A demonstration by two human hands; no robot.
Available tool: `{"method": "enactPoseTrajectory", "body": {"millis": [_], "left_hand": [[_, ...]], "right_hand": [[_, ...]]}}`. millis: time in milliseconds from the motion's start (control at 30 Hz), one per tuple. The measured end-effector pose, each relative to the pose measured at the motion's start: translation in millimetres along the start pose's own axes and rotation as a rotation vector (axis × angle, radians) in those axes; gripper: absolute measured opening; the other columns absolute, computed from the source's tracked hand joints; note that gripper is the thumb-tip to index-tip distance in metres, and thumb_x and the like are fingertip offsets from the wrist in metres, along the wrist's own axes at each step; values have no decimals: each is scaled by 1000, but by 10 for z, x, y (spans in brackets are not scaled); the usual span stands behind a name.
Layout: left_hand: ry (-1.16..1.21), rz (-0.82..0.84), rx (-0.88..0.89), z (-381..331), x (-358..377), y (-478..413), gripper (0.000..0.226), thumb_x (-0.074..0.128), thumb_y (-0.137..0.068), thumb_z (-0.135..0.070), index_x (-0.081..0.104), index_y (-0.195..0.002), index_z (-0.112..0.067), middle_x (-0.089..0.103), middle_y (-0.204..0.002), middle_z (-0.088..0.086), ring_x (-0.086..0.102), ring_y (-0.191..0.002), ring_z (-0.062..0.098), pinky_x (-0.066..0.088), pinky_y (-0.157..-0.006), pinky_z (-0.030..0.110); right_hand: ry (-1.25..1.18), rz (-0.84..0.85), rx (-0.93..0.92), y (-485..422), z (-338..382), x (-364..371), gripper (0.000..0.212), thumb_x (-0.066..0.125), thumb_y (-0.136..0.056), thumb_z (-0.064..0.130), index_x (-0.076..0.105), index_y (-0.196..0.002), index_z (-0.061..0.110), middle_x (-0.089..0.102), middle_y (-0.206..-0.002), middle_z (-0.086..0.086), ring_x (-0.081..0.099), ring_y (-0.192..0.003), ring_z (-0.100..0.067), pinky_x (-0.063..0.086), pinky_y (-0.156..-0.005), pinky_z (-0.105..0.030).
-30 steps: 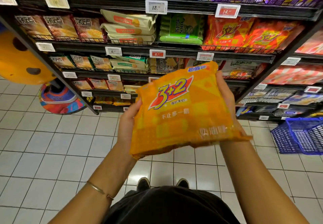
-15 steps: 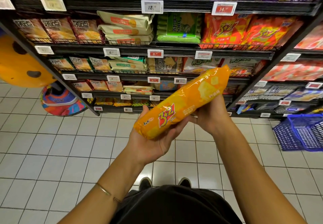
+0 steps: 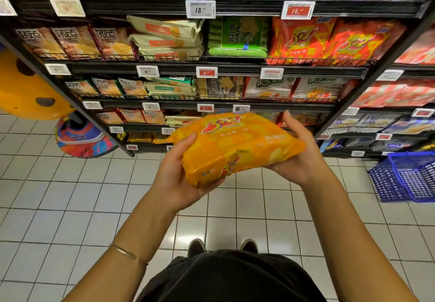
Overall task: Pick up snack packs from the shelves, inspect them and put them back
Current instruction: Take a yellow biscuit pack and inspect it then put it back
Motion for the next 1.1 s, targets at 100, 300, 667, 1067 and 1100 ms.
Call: {"method": "enactPoseTrajectory", "body": {"millis": [100, 300, 667, 1067, 1100], "left_hand": [[-109, 45, 82, -152, 40, -3, 50, 70, -85, -46, 59, -132, -33, 76, -122, 12, 76, -102, 39, 63, -71, 50], [-298, 176, 239, -432, 225, 49, 78, 39, -89, -83, 52, -148, -33, 65, -142, 11, 64, -127, 42, 61, -85, 55], [-367, 6, 450, -606, 217, -58, 115, 72, -58, -87, 42, -156, -35, 56, -153, -4, 52, -141, 27, 31, -118, 69], [-428, -43, 776, -709, 262, 35, 42, 65, -93, -46, 59, -132, -32, 70, -129, 0, 67, -122, 20, 56, -97, 41], [-484, -33, 825, -701, 314, 73, 44, 68, -91, -44, 59, -132, -29, 70, -125, 1, 67, -120, 20, 57, -94, 37]], "right_hand": [[178, 35, 83, 63, -55, -79, 63, 64, -90, 60, 67, -136, 16, 73, -128, -15, 75, -108, -36, 62, -76, -48], [254, 37, 183, 6, -309, -31, 46, 69, -89, 50, 70, -124, 19, 79, -102, -11, 78, -82, -26, 59, -56, -32], [174, 304, 363, 35, -690, 131, 57, 50, -90, 51, 78, -119, 11, 73, -110, -26, 70, -65, -22, 51, -48, -22], [-249, 78, 129, -113, -609, -92, 79, 89, -75, 23, 53, -144, 10, 63, -138, -28, 64, -124, -48, 58, -97, -58], [-300, 68, 121, -128, -614, -102, 92, 98, -65, 22, 52, -145, 12, 62, -138, -29, 61, -126, -50, 53, -101, -60]]}}
Point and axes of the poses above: each hand's wrist, its own y-axis away from the middle knuckle, its own x-axis out of the palm, z = x × y, the point moved 8 cm from there along -y, towards the middle knuckle
